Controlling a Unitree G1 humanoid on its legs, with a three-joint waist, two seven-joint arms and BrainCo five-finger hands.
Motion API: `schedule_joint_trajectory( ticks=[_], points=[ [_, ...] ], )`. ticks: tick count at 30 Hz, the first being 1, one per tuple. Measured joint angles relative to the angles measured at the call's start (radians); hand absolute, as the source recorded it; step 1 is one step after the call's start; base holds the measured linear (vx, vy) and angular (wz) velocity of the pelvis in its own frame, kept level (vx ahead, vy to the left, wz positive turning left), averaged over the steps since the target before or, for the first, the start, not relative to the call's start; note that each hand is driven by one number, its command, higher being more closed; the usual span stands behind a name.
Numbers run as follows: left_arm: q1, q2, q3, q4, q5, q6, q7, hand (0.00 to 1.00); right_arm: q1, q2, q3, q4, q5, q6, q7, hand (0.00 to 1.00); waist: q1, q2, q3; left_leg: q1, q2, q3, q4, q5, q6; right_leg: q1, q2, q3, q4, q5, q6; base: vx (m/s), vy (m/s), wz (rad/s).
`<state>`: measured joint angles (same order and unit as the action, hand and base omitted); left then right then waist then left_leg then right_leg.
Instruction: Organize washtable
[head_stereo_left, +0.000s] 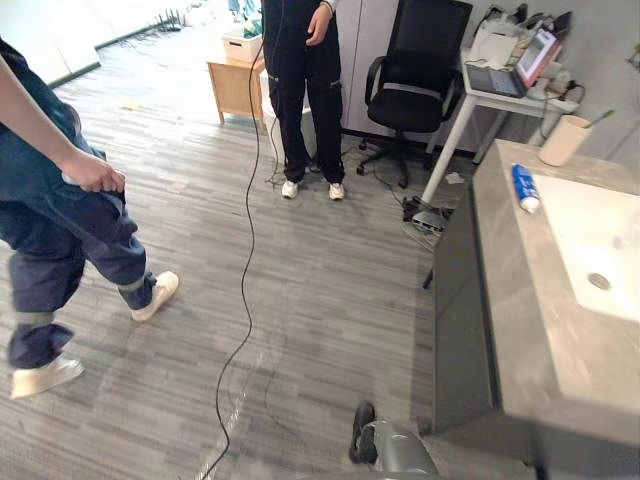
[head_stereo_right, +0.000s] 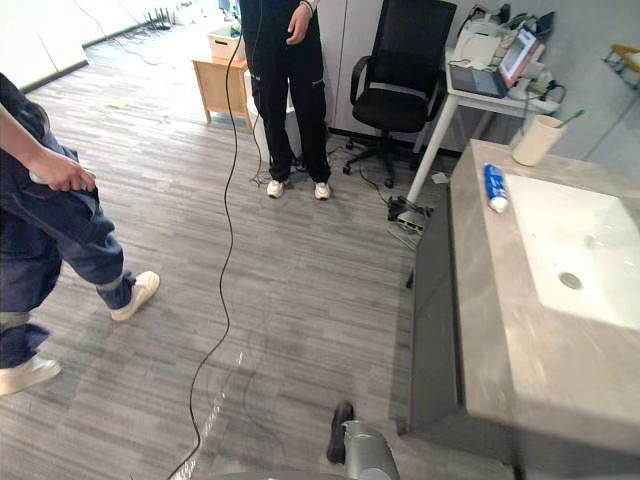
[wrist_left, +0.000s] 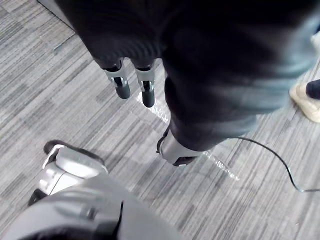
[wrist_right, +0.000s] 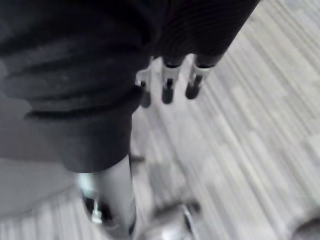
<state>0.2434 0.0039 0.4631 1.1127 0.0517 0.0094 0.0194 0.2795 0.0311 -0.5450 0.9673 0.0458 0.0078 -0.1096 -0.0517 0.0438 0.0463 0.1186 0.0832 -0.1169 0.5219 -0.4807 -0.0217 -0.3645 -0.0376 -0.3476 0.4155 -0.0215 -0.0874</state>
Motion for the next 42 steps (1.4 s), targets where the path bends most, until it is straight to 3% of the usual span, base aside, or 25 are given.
schedule_joint_trajectory(
  ticks=[1,2,3,6,8,10,12,14,16,18,19,20,21,22,24,26,28,30,31,32,33,34,37,39,42],
  points=[
    [-0.005,-0.001,-0.001,-0.003,0.0,0.009,0.0,0.0,-0.005,-0.007,0.002,-0.003,0.001,0.0,0.0,0.0,0.002,0.014,0.002,-0.048,0.018,-0.014,0.152,0.05,-0.065,0.031,0.031,-0.003,0.001,-0.034,-0.01,0.74,-0.193,-0.42],
    [-0.004,-0.009,-0.005,-0.003,0.0,0.014,0.003,0.0,-0.01,-0.017,0.006,-0.013,0.002,-0.003,-0.003,0.0,0.009,0.034,0.004,-0.106,0.038,-0.026,0.348,0.177,-0.088,0.089,0.081,0.01,-0.024,-0.07,-0.023,0.73,-0.177,-0.49],
    [-0.006,-0.009,-0.023,-0.003,0.001,0.015,0.005,0.0,-0.014,-0.022,0.01,-0.014,0.002,-0.006,-0.004,0.0,0.014,0.037,0.007,-0.134,0.049,-0.021,0.443,0.221,-0.099,0.121,0.106,0.021,-0.041,-0.083,-0.03,0.7,-0.13,-0.57],
    [-0.026,0.043,-0.079,-0.026,-0.008,0.011,0.007,0.0,-0.036,-0.025,0.055,0.088,0.01,0.042,-0.045,0.0,0.019,-0.023,0.046,-0.284,0.077,0.069,0.707,0.191,-0.051,0.312,0.149,0.107,-0.145,-0.112,-0.043,0.56,-0.095,-0.69],
    [-0.029,0.054,-0.078,-0.056,-0.08,0.004,0.01,0.0,-0.035,-0.016,0.056,0.108,-0.012,0.047,-0.068,0.0,0.037,-0.058,0.059,-0.395,0.076,0.101,0.642,0.156,0.005,0.41,0.145,0.221,-0.201,-0.113,-0.041,0.52,-0.016,-1.21],
    [-0.027,0.048,-0.077,-0.076,-0.149,0.002,0.011,0.0,-0.034,-0.015,0.057,0.103,-0.035,0.041,-0.08,0.0,0.048,-0.062,0.079,-0.46,0.077,0.074,0.507,0.145,0.006,0.461,0.137,0.323,-0.221,-0.134,-0.016,0.37,0.154,-1.52],
    [-0.027,0.037,-0.075,-0.098,-0.19,0.0,0.024,0.0,-0.021,-0.018,0.075,0.083,-0.056,0.041,-0.091,0.0,0.063,-0.071,0.092,-0.478,0.086,0.031,0.282,0.156,-0.016,0.485,0.119,0.423,-0.201,-0.184,0.003,0.32,0.298,-1.56],
    [-0.012,0.017,-0.056,-0.129,-0.201,-0.021,0.045,0.0,0.017,-0.039,0.094,0.046,-0.078,0.041,-0.09,0.0,0.067,-0.073,0.09,-0.475,0.128,-0.01,-0.025,0.21,-0.104,0.503,0.082,0.537,-0.138,-0.266,0.053,0.34,0.431,-1.4],
    [-0.003,0.001,-0.03,-0.139,-0.22,-0.038,0.053,0.0,0.026,-0.039,0.174,0.014,-0.108,0.036,-0.072,0.0,0.068,-0.074,0.087,-0.481,0.181,-0.024,-0.161,0.227,-0.139,0.503,0.055,0.623,-0.097,-0.325,0.096,0.38,0.479,-1.24],
    [0.007,-0.021,0.002,-0.138,-0.236,-0.045,0.065,0.0,0.033,-0.036,0.196,-0.004,-0.132,0.027,-0.051,0.0,0.072,-0.059,0.06,-0.492,0.216,-0.055,-0.15,0.224,-0.145,0.507,0.021,0.713,-0.09,-0.377,0.153,0.43,0.634,-1.44],
    [0.023,-0.033,0.028,-0.135,-0.242,-0.05,0.072,0.0,0.031,-0.025,0.18,0.003,-0.138,0.022,-0.049,0.0,0.076,-0.054,0.043,-0.506,0.187,-0.04,-0.038,0.278,-0.217,0.533,-0.037,0.78,-0.117,-0.405,0.17,0.51,0.871,-2.07],
    [0.05,-0.028,0.059,-0.133,-0.25,-0.06,0.078,0.0,0.027,-0.007,0.146,0.019,-0.139,0.019,-0.057,0.0,0.096,-0.091,0.007,-0.504,0.139,0.0,0.056,0.279,-0.217,0.537,-0.095,0.851,-0.097,-0.419,0.19,0.42,0.73,-1.77],
    [0.051,-0.028,0.069,-0.133,-0.257,-0.066,0.083,0.0,0.019,0.003,0.13,0.027,-0.14,0.019,-0.06,0.0,0.092,-0.1,0.002,-0.5,0.121,0.003,0.099,0.279,-0.212,0.524,-0.092,0.869,-0.012,-0.421,0.199,0.43,0.661,-1.49],
    [0.051,-0.024,0.077,-0.133,-0.266,-0.068,0.088,0.0,0.021,0.019,0.112,0.024,-0.141,0.016,-0.057,0.0,0.091,-0.113,-0.006,-0.49,0.101,0.03,0.155,0.256,-0.168,0.514,-0.086,0.877,0.107,-0.418,0.197,0.41,0.586,-0.94],
    [0.026,-0.003,0.072,-0.12,-0.275,-0.073,0.088,0.0,0.027,0.039,0.081,0.03,-0.166,0.013,-0.039,0.0,0.08,-0.147,-0.024,-0.461,0.052,0.131,0.212,0.194,-0.099,0.444,-0.114,0.85,0.291,-0.351,0.118,0.33,0.543,-0.88],
    [-0.002,0.006,0.046,-0.082,-0.255,-0.072,0.088,0.0,0.012,0.039,0.032,0.031,-0.172,0.002,-0.027,0.0,0.054,-0.12,-0.029,-0.44,0.038,0.199,0.192,0.178,-0.07,0.34,-0.145,0.817,0.375,-0.188,0.124,0.15,0.463,-0.69],
    [-0.003,0.013,0.043,-0.058,-0.228,-0.07,0.089,0.0,0.003,0.041,0.013,0.035,-0.166,-0.003,-0.023,0.0,0.035,-0.11,-0.016,-0.356,0.039,0.252,0.121,0.177,-0.068,0.283,-0.202,0.659,0.417,-0.114,0.124,0.03,0.326,-0.96],
    [0.003,0.03,0.041,-0.013,-0.192,-0.06,0.09,0.0,0.001,0.036,0.037,0.054,-0.166,-0.008,-0.021,0.0,0.032,-0.117,-0.011,-0.235,0.039,0.315,0.004,0.179,-0.063,0.253,-0.231,0.375,0.4,-0.155,0.126,-0.04,0.257,-1.28],
    [0.012,0.036,0.04,-0.003,-0.187,-0.06,0.09,0.0,-0.009,0.026,0.054,0.075,-0.167,-0.011,-0.022,0.0,0.037,-0.123,-0.009,-0.194,0.038,0.352,-0.056,0.186,-0.053,0.243,-0.218,0.244,0.354,-0.2,0.172,-0.02,0.152,-1.41],
    [0.022,0.038,0.038,-0.01,-0.187,-0.065,0.09,0.0,-0.032,0.006,0.09,0.107,-0.172,-0.008,-0.021,0.0,0.041,-0.136,-0.009,-0.156,0.024,0.406,-0.139,0.204,-0.043,0.251,-0.193,0.078,0.187,-0.199,0.18,0.03,0.093,-1.4],
    [0.026,0.039,0.034,-0.013,-0.187,-0.065,0.09,0.0,-0.046,-0.005,0.101,0.116,-0.174,-0.002,-0.021,0.0,0.048,-0.145,-0.007,-0.145,0.007,0.428,-0.178,0.207,-0.05,0.263,-0.196,-0.019,0.088,-0.211,0.09,0.06,0.079,-1.17],
    [0.017,0.028,-0.003,-0.004,-0.172,-0.061,0.089,0.0,-0.057,-0.028,0.115,0.108,-0.175,-0.001,-0.022,0.0,0.027,-0.105,0.017,-0.141,0.014,0.398,-0.203,0.212,-0.055,0.303,-0.191,-0.108,0.01,-0.214,0.059,0.07,0.119,-0.97],
    [0.033,-0.015,-0.028,0.005,-0.154,-0.057,0.088,0.0,-0.067,-0.084,0.144,0.099,-0.176,-0.002,-0.018,0.0,0.044,-0.007,0.046,-0.159,0.103,0.437,-0.17,0.208,-0.065,0.325,-0.067,-0.062,-0.062,-0.169,0.068,0.0,0.054,-0.95],
    [0.06,-0.004,-0.021,-0.007,-0.164,-0.062,0.086,0.0,-0.055,-0.064,0.176,0.099,-0.176,-0.001,-0.02,0.0,0.044,-0.05,0.061,-0.15,0.122,0.463,-0.081,0.175,-0.144,0.359,-0.07,-0.045,-0.007,-0.226,0.061,0.04,-0.073,-0.79],
    [0.052,-0.021,0.01,0.003,-0.167,-0.051,0.073,0.0,-0.059,-0.075,0.181,0.108,-0.172,-0.002,-0.021,0.0,0.077,-0.025,0.074,-0.224,0.178,0.301,0.216,0.273,-0.105,0.419,0.024,0.047,-0.06,-0.227,0.046,0.14,-0.095,-1.05]
  ],
)
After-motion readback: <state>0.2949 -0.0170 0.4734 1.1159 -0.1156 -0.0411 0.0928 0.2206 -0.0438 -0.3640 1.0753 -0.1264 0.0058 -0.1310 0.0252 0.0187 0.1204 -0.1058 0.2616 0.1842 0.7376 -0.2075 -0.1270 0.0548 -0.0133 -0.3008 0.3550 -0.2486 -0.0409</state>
